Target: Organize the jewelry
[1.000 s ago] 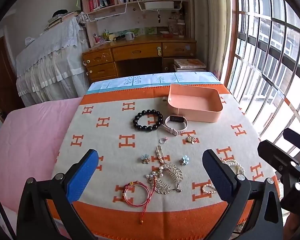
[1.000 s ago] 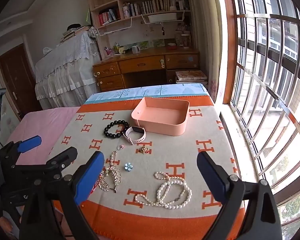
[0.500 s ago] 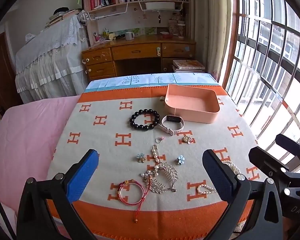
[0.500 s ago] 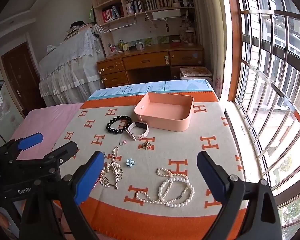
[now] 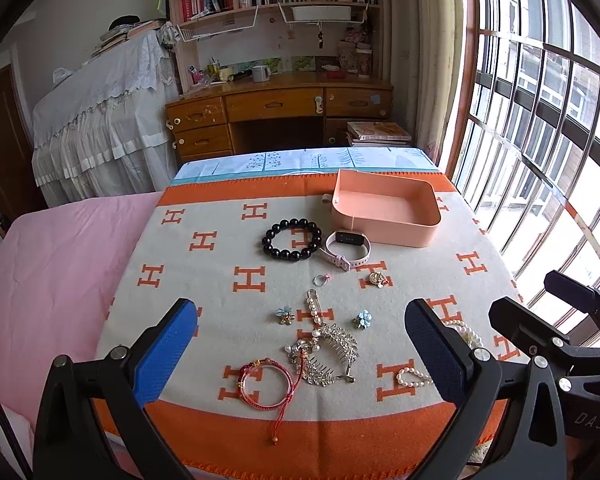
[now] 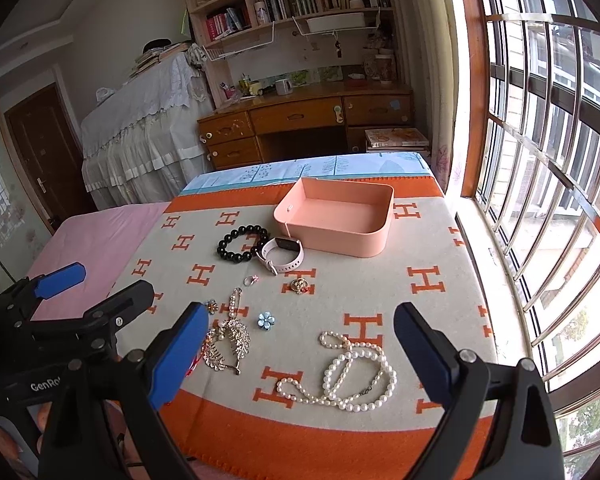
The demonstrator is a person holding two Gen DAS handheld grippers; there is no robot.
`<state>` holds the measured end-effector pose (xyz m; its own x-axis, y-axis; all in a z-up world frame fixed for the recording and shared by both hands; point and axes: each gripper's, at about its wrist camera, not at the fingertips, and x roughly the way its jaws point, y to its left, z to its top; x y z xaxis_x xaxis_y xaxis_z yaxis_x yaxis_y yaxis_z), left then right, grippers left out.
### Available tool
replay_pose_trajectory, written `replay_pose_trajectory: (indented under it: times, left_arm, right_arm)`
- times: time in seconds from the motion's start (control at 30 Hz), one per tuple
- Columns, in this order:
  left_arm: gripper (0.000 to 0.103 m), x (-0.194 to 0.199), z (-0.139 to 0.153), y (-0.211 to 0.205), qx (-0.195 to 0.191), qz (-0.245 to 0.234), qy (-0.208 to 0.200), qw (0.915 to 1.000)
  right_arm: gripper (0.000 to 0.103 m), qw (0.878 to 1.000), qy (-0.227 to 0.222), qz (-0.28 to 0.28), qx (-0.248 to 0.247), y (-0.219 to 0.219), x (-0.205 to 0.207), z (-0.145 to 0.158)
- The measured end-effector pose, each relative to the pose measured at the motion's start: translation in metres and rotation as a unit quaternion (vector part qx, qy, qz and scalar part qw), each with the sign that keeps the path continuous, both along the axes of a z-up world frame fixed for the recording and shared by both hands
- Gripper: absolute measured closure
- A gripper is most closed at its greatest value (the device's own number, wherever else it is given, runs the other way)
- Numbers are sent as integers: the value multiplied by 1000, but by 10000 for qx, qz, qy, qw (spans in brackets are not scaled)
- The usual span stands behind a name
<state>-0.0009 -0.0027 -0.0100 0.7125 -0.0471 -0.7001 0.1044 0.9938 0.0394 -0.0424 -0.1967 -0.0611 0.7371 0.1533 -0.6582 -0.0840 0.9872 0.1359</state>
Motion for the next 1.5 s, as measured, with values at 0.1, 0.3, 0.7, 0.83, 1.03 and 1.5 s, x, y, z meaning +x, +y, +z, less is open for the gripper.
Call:
replay_pose_trajectory:
  times: [0.1, 0.3, 0.7, 0.83, 1.03, 1.5]
  left_arm:
    - [1, 1, -1, 2, -27, 22, 28, 10000]
    - [1, 3, -3, 5, -57, 57, 93, 9999]
    - [1, 7, -5, 10, -92, 118, 177, 9997]
    - [1, 8, -6, 10, -96, 132, 216, 9996]
    - [1, 10, -7, 11, -98, 153, 255, 9995]
    - [1, 27, -12, 30, -354, 343, 418, 9979]
  right_arm:
    - [8, 10000, 23, 27, -11, 2, 2, -1]
    - [8, 10000, 46, 44, -16, 4, 3, 0]
    - [8, 10000, 49, 37, -20, 6, 3, -2]
    - [8, 9999, 85, 61, 1, 9, 2, -4]
    - [8, 9999, 97, 68, 3, 11, 2, -5]
    - [8, 9994, 283, 142, 102, 7, 14, -7]
